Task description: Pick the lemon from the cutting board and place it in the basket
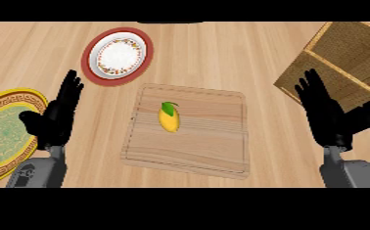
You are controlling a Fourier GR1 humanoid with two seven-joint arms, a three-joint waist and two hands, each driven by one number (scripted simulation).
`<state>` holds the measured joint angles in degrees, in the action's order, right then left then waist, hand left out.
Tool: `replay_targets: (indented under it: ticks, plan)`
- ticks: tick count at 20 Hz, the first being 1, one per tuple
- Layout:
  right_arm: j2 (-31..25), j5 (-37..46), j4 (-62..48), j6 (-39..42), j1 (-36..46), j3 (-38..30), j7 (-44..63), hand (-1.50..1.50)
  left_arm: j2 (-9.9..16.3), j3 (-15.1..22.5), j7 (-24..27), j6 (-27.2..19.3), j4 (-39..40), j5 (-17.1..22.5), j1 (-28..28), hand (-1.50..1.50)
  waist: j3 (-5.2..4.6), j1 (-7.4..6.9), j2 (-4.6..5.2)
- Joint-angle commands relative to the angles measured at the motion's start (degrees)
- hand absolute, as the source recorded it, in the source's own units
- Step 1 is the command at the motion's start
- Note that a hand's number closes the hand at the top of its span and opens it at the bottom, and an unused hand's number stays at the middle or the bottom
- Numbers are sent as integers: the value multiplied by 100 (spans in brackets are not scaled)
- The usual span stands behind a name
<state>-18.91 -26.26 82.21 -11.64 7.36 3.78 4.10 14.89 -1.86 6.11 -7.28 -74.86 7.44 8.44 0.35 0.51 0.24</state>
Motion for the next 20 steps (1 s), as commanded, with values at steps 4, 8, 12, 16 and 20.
replay_targets:
  ticks: [4, 8, 12, 16, 20]
  plan:
    - [114, 558, -126, 1030, 1450, 1013, -354, 150, 354, 559, 27, 677, -431, -307, 570, 0, -18, -473, 28]
    - [399, 1069, 421, 2132, 2214, 2141, -1222, 150, 106, 1063, -36, 978, -521, -363, 813, 0, -7, -734, 50]
    - [1535, 2554, -130, 1182, 2014, 3484, -1887, -150, 247, 1047, -219, 1103, -730, -308, 693, 0, -31, -486, -19]
    - [1865, 3645, -550, -513, 2301, 4156, -1245, -150, 374, 875, -362, 1081, -777, -288, 745, 0, -42, -259, -54]
    - [1709, 4863, -715, -915, 3078, 3761, 41, -150, 442, 782, -318, 1082, -861, -241, 426, 0, -52, -121, -99]
